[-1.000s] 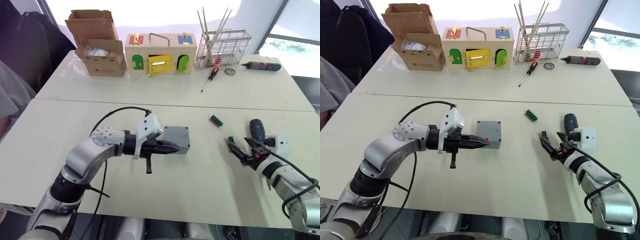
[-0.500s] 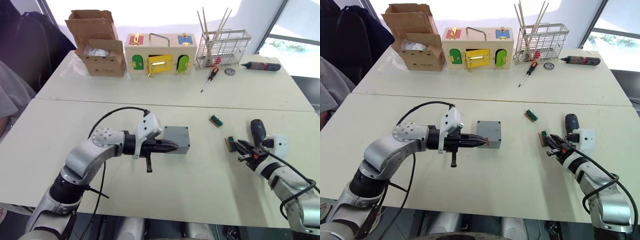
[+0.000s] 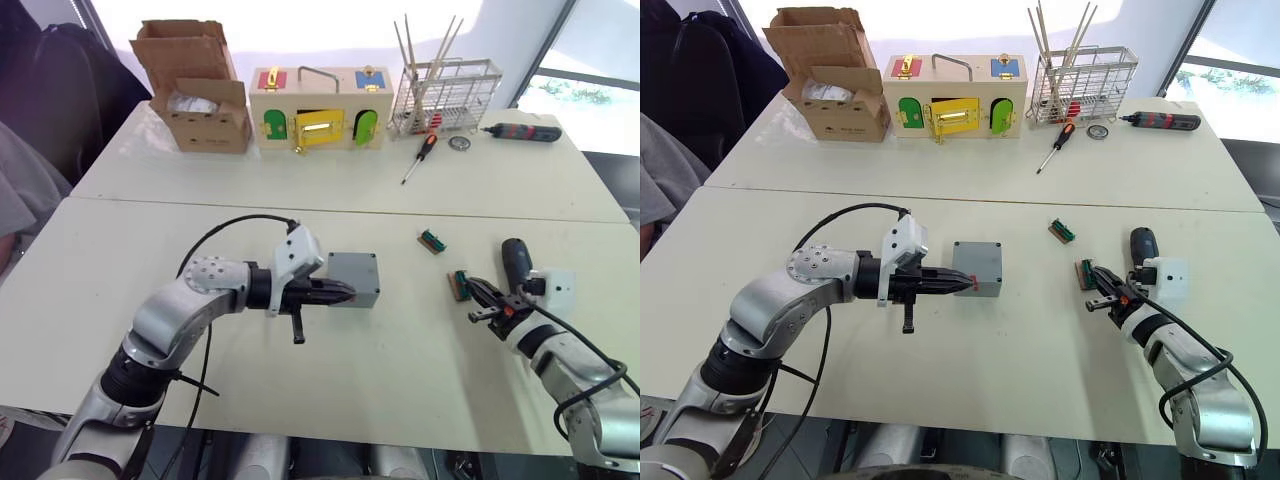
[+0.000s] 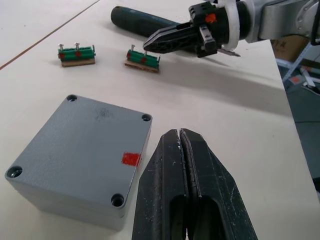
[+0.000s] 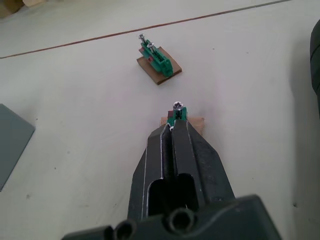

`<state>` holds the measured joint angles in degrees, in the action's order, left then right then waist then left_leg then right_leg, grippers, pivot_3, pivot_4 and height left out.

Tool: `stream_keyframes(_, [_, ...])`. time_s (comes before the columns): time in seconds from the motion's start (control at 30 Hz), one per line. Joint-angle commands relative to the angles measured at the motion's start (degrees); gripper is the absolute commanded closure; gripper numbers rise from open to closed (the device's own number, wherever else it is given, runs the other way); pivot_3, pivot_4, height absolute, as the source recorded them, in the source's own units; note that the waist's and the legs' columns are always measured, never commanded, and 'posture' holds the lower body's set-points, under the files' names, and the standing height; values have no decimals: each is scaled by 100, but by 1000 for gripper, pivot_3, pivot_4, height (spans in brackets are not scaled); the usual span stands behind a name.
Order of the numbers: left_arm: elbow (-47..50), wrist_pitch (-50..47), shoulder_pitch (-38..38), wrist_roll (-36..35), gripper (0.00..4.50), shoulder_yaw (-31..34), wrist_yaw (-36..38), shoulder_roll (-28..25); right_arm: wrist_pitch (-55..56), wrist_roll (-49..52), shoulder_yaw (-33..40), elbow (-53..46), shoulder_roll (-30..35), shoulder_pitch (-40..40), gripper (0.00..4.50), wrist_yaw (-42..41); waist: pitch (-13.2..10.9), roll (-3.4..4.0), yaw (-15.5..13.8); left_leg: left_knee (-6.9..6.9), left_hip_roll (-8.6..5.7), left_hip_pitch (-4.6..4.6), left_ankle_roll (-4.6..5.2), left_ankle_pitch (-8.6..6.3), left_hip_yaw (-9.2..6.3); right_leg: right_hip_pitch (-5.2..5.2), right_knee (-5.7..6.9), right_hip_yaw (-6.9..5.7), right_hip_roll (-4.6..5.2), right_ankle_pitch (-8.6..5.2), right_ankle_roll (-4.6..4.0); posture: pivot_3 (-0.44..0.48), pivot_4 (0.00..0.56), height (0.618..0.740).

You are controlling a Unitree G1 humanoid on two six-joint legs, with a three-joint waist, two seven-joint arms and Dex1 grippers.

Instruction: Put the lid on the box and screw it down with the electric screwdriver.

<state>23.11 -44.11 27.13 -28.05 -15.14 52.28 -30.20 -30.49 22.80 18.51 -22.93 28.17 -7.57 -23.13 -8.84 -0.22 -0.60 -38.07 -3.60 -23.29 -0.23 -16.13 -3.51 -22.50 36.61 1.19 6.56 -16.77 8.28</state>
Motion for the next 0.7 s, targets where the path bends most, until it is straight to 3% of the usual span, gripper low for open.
stream_keyframes(0.03, [39,165,-27,38,4500,-55,53,-22,39,98,180,-428,85,28,4471,-13,0,0,-2,0,0,0,0,0,0,-1,1,0,0,0,0,0,150,735])
stream_keyframes(0.23, [-79,252,13,55,4500,-12,55,-5,-4,152,319,-633,238,207,4471,2,0,0,0,-1,0,0,1,-1,0,-1,4,1,0,0,0,0,150,735])
stream_keyframes(0.33, [-218,207,99,7,4500,286,40,-170,-136,361,256,-846,382,690,4471,-60,0,0,29,-1,0,1,1,0,0,-7,12,2,0,0,0,0,150,735])
stream_keyframes(0.53, [-370,221,78,67,4500,661,151,-750,-626,744,-987,-839,520,1848,4471,-745,0,0,134,0,10,1,11,-6,-2,-21,39,0,-10,-4,-4,0,150,735])
stream_keyframes(0.7, [-321,271,-14,139,4500,728,61,-835,-463,516,-1477,-322,470,2214,4471,-938,-1,-2,88,-8,1,-5,0,0,-2,-20,39,-1,-1,-4,-4,0,150,735])
